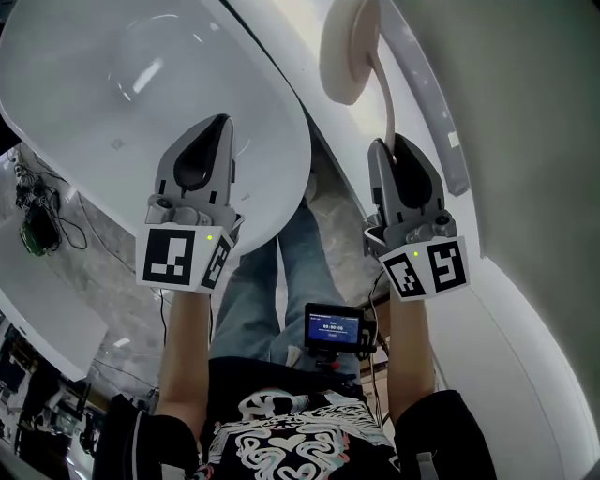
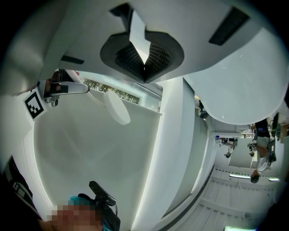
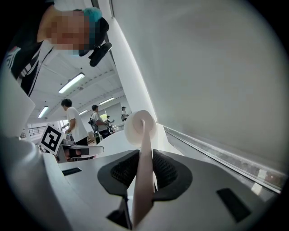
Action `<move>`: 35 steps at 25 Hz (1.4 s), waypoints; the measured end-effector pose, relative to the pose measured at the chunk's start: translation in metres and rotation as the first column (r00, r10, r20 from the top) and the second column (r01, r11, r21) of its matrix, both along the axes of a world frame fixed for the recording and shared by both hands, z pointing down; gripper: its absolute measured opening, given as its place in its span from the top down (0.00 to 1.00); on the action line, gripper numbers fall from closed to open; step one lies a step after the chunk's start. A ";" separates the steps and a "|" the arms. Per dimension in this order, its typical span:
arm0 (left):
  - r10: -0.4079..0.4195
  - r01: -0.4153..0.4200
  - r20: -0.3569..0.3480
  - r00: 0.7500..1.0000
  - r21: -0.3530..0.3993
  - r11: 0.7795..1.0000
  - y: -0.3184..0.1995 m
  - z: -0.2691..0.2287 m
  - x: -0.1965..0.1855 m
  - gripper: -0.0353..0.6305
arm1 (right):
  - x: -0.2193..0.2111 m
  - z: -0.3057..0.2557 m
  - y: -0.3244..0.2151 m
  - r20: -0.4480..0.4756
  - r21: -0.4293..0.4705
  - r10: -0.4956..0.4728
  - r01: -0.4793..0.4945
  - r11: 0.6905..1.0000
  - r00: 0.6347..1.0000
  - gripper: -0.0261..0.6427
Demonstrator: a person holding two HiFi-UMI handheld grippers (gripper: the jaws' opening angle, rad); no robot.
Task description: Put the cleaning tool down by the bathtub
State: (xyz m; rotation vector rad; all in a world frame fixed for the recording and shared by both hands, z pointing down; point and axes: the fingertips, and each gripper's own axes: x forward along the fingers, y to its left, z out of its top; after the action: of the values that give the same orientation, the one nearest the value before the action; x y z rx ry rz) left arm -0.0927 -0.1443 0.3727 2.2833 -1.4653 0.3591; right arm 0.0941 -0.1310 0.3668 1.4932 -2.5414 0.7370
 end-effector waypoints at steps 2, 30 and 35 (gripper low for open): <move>0.000 0.000 -0.007 1.000 -0.001 1.000 -0.001 0.004 0.003 0.92 | 0.000 0.006 -0.003 0.013 -0.006 0.000 0.000 1.000 1.000 0.80; -0.033 0.032 -0.014 0.999 -0.075 0.997 -0.013 0.122 0.019 0.92 | 0.004 0.142 -0.014 0.062 -0.115 -0.036 0.043 0.992 0.997 0.80; -0.058 0.056 -0.020 0.998 -0.095 0.994 -0.016 0.139 0.017 0.92 | 0.006 0.158 -0.014 0.072 -0.140 -0.038 0.048 0.989 0.997 0.80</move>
State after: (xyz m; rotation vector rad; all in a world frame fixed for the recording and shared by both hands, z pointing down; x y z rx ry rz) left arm -0.0760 -0.1599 0.5120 2.1606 -1.4670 0.3757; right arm 0.1002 -0.1451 0.5251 1.3879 -2.5016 0.9568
